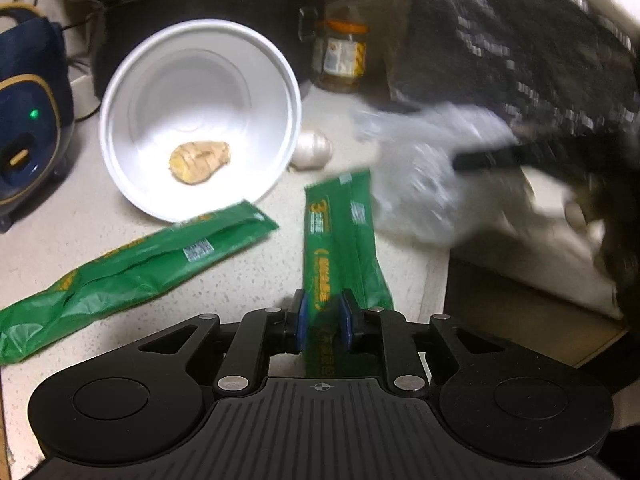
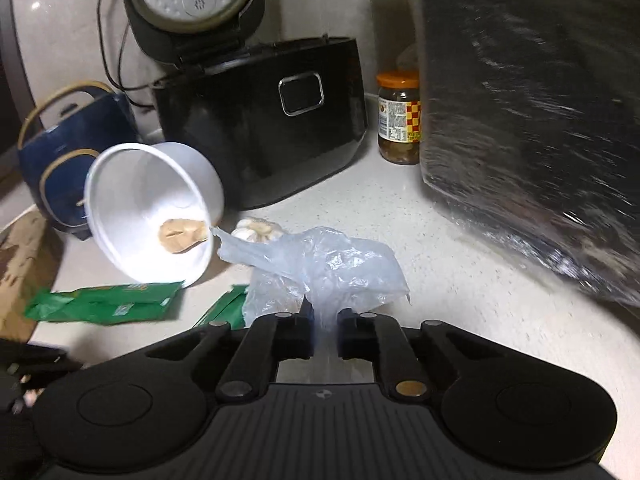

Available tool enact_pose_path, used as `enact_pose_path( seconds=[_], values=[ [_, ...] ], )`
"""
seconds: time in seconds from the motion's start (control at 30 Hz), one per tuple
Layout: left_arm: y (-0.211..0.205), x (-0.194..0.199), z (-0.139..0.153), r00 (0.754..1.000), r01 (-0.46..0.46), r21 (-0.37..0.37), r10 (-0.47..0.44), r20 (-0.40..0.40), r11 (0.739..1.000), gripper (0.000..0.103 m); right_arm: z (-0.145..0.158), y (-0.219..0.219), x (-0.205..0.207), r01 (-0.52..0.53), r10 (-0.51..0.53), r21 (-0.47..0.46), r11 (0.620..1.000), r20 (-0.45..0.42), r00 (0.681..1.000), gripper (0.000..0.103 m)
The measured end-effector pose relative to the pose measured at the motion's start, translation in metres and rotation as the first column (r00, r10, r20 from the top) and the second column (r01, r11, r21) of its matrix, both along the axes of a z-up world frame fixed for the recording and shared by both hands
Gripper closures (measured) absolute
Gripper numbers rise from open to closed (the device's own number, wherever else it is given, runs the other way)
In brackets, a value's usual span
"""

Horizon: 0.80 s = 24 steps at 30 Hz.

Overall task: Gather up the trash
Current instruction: 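Lift the clear bag with the right tool while the left tool holds the green packet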

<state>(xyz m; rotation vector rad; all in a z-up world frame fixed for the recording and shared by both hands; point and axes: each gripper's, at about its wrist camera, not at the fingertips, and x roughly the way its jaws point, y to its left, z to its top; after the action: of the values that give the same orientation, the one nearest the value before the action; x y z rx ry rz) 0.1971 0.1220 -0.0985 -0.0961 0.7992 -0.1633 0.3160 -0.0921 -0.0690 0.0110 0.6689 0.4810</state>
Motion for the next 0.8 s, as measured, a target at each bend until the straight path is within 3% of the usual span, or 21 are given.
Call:
enact_pose_path(
  seconds=[0.1, 0.2, 0.43, 0.7, 0.8],
  values=[
    [0.008, -0.005, 0.011, 0.998, 0.020, -0.042, -0.018, 0.052, 0.999, 0.082, 0.000, -0.011, -0.018, 0.023, -0.023, 0.027, 0.999, -0.006, 1.000, 0.094],
    [0.007, -0.006, 0.018, 0.997, 0.047, -0.009, -0.046, 0.068, 0.999, 0.082, -0.001, -0.022, -0.032, 0.061, -0.060, 0.067, 0.996, -0.018, 0.998, 0.094],
    [-0.025, 0.000, -0.004, 0.980, 0.197, 0.131, -0.197, -0.017, 0.972, 0.080, -0.005, -0.031, -0.055, 0.099, -0.097, 0.104, 0.990, -0.025, 0.995, 0.094],
    [-0.034, 0.007, -0.005, 0.981, 0.195, 0.124, -0.191, -0.045, 0.973, 0.082, -0.010, -0.033, -0.065, 0.096, -0.093, 0.098, 0.991, -0.037, 0.995, 0.094],
    [-0.039, 0.010, -0.006, 0.979, 0.200, 0.107, -0.194, -0.062, 0.974, 0.075, -0.011, -0.031, -0.067, 0.091, -0.087, 0.093, 0.991, -0.040, 0.995, 0.094]
  ],
)
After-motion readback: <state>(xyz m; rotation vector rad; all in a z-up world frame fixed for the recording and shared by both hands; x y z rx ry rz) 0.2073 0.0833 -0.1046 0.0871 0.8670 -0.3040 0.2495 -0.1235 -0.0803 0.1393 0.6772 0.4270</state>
